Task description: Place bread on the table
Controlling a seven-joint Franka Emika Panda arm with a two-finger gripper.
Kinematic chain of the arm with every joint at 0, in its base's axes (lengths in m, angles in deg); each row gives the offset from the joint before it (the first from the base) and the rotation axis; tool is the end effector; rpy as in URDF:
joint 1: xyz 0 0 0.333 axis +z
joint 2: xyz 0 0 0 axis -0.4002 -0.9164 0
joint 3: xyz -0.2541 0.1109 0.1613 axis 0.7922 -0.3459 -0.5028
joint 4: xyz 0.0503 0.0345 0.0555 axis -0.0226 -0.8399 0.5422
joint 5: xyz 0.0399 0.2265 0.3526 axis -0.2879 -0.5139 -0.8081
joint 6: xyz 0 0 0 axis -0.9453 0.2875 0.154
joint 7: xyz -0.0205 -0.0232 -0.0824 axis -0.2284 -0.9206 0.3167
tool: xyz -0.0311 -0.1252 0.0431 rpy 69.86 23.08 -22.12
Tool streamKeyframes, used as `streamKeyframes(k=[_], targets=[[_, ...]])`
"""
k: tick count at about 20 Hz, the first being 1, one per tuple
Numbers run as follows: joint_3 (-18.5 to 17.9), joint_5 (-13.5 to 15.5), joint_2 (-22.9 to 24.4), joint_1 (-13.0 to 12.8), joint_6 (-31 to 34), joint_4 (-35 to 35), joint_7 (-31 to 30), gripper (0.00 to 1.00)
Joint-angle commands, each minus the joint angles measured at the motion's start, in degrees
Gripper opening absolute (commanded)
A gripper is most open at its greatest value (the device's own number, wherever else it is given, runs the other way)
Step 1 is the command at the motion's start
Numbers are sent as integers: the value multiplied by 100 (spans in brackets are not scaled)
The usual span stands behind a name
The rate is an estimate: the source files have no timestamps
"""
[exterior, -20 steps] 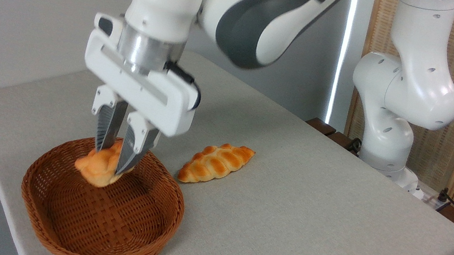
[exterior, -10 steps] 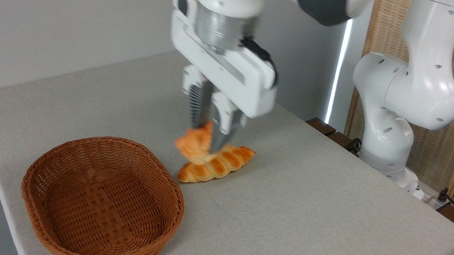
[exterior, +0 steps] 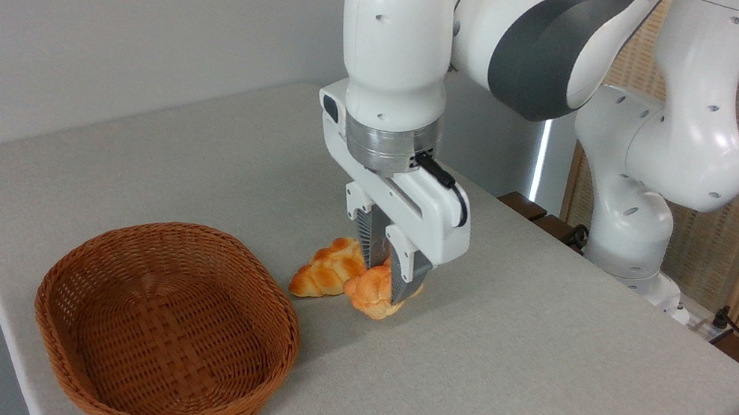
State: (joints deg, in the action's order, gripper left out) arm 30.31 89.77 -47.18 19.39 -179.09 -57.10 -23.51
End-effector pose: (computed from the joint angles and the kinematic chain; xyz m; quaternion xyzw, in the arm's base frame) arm 0.4897 0.0242 0.4274 0.9191 -0.3793 -0.0269 0.1032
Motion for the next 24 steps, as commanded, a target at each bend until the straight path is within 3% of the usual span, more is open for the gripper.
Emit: streamKeyframes(k=[1, 13, 18, 22, 24], targets=[[-34, 108, 55, -81, -205, -207, 62, 88], [-34, 91, 63, -125, -240, -164, 18, 100], [36, 161, 46, -134, -21, 1213, -771, 100], [45, 187, -165, -186, 23, 2014, -869, 100], [88, 126, -340, -388, 76, 2261, -1271, 100]])
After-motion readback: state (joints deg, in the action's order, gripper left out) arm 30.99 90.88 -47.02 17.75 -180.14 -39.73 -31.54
